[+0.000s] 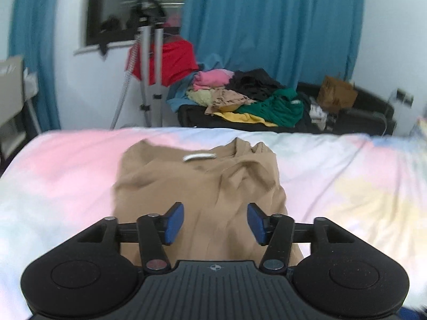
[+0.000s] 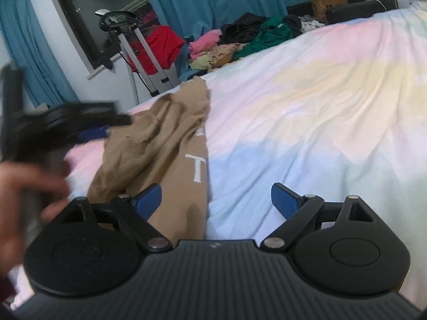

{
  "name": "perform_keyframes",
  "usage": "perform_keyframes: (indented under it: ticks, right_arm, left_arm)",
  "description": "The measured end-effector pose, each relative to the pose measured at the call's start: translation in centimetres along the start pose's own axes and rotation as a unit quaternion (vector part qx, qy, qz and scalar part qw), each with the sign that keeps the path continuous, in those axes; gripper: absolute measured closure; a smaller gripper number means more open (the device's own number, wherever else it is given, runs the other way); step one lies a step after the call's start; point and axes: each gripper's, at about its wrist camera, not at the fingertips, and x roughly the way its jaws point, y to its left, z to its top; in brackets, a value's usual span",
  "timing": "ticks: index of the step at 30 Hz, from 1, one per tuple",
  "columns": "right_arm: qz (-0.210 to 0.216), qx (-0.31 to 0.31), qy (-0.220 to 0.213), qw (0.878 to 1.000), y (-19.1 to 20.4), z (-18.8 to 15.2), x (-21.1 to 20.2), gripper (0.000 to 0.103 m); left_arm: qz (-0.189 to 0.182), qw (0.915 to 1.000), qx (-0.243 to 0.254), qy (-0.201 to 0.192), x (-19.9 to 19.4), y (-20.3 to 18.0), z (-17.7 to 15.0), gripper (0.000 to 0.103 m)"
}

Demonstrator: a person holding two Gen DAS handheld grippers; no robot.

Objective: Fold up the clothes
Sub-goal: 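Grasp the other shirt side with the left gripper and fold it over the middle, then pinch the folded strip with the left gripper while the right gripper reaches its end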

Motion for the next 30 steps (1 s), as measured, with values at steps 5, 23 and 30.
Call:
perform_keyframes:
  ticks: [5, 23, 30]
  right_arm:
    - [0.019, -0.012, -0.013, 1.0, 0.7, 0.1, -1.2, 0.013]
    - [0.069, -0.076, 0.026, 0.994, 4.4, -3.4, -8.7, 0.013]
    - [0.028, -0.126, 0.038, 0.991, 5.4, -5.4, -7.5, 0.013]
  left_arm:
    - [0.017, 0.9962, -0.081, 0.028, -11.4, 5.7, -5.3, 0.041]
    - [-0.029, 0.9773, -0.162, 0.134, -26.9, 11.5, -21.3, 0.076]
    - [0.013, 0.9967, -0.037, 0.071, -31.3, 8.1, -20.6, 0.1]
